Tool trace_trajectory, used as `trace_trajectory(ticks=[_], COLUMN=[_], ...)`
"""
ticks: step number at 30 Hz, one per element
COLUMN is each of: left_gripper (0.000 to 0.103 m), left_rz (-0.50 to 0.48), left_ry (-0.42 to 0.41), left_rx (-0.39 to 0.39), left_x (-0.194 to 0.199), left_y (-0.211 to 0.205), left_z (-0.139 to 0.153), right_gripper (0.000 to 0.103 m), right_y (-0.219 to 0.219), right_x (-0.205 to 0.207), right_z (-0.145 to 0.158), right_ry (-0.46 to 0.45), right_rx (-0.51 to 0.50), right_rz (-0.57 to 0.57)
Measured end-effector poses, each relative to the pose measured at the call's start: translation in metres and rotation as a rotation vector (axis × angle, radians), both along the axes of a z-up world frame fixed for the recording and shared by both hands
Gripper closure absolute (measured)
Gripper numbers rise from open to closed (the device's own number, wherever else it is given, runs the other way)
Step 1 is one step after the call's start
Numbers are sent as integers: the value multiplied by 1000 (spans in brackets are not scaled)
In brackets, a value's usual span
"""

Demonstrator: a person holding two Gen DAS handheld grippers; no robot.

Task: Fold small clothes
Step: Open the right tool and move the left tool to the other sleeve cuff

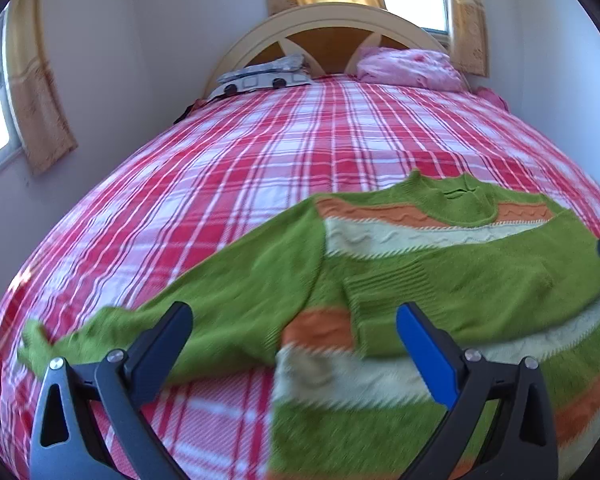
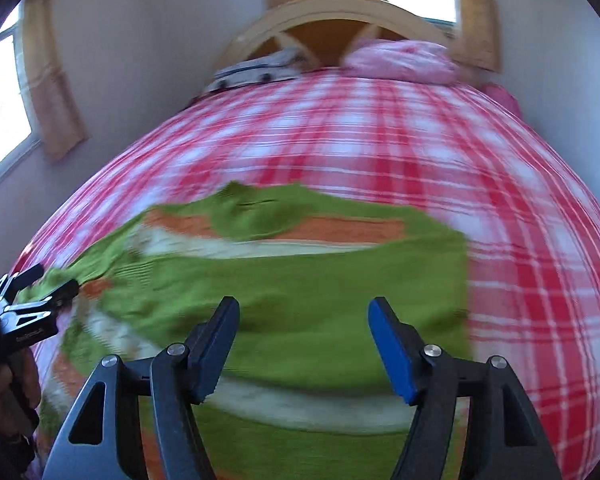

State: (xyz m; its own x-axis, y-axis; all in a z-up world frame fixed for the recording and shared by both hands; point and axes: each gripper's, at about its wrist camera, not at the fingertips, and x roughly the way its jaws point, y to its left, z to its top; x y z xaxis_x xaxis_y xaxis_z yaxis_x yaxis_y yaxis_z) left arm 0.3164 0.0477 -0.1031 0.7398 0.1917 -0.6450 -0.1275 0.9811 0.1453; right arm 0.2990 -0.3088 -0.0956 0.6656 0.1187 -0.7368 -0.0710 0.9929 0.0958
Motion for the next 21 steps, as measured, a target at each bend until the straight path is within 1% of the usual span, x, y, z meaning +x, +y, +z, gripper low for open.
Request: trace_trajectory(ticks=[1,3,4,5,7,8,10,11,12,14,15,16,18,20,21], left_gripper=[0,0,0,0,0,0,0,0,0,0,0,0,0,0,0], left_rz=[9,6,6,15,21,23,26,36,38,42,50,64,84,93,93], left_ry=[11,29,45,73,135,147,146,144,143,140,136,132,132,130,126], left_rx=[43,70,79,96,111,122,145,161,161,155,154,153,144,131,120], left_x=[12,27,33,39,44,43,41,39,38,36,35,34,29,22,18], left_y=[-9,-18,-20,-23,-24,-24,-25,-24,-24,-23,-22,-20,-15,-10,-7], left_z=[-4,-10,-15,-22,-35,-38,-37,-36,-37,-38,-37,-37,-36,-36,-35], right_gripper=[35,35,36,36,36,36,36,36,36,36,36,36,36,35,34], right_y=[-13,-27,-30,-29,-18,-10,-4,-6,-7,-4,1,6,9,17,24], right_x=[3,7,5,0,-12,-17,-19,-18,-17,-10,-5,4,21,28,21], right_z=[-6,-26,-34,-39,-42,-41,-35,-30,-21,-3,0,-2,-17,-49,-50], right_ry=[18,107,136,153,184,197,200,189,166,87,71,73,118,239,205], right_rx=[-3,11,32,30,-22,-65,-119,-114,-92,-54,-65,-78,-49,-37,-77], right_rz=[-17,-8,3,30,66,84,94,77,61,56,54,50,25,15,20])
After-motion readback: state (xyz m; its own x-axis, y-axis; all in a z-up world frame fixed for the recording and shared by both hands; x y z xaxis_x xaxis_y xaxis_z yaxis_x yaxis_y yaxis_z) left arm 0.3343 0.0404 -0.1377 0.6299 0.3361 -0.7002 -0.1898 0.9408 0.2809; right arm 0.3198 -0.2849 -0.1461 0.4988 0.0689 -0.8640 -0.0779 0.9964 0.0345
